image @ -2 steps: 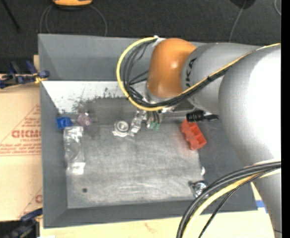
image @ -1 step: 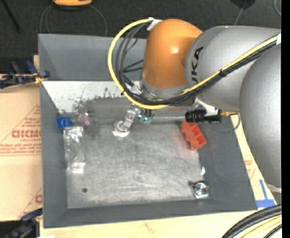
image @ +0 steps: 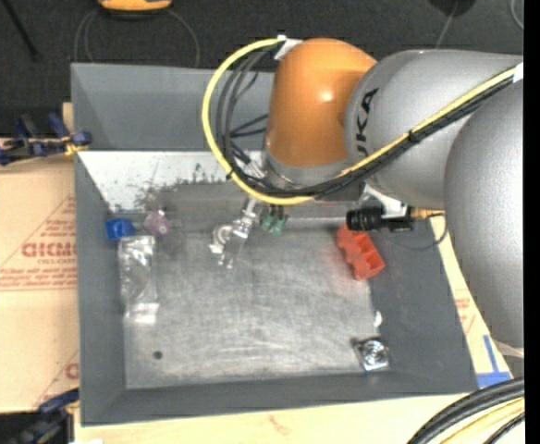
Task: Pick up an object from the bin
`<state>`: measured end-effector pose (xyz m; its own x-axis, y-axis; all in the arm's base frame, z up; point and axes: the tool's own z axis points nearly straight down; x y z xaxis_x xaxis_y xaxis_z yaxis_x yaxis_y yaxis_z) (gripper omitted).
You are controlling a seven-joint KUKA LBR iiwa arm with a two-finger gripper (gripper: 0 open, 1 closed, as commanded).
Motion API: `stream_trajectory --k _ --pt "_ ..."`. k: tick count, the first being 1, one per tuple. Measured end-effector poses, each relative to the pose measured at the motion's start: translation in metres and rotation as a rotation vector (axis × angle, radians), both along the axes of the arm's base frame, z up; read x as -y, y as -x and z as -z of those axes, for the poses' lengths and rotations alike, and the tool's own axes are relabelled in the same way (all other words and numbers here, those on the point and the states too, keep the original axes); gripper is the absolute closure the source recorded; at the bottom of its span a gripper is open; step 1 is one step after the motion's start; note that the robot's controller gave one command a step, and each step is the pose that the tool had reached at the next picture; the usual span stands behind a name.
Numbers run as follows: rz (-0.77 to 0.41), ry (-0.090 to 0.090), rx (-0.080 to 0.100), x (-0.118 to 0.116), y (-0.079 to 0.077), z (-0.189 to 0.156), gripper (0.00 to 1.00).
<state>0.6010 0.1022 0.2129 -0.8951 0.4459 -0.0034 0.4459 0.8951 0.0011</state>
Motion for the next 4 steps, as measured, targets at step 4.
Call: stream_trajectory --k 4 --pt "-0.517 0.003 0.002 0.035 -0.045 0.135 0.0"
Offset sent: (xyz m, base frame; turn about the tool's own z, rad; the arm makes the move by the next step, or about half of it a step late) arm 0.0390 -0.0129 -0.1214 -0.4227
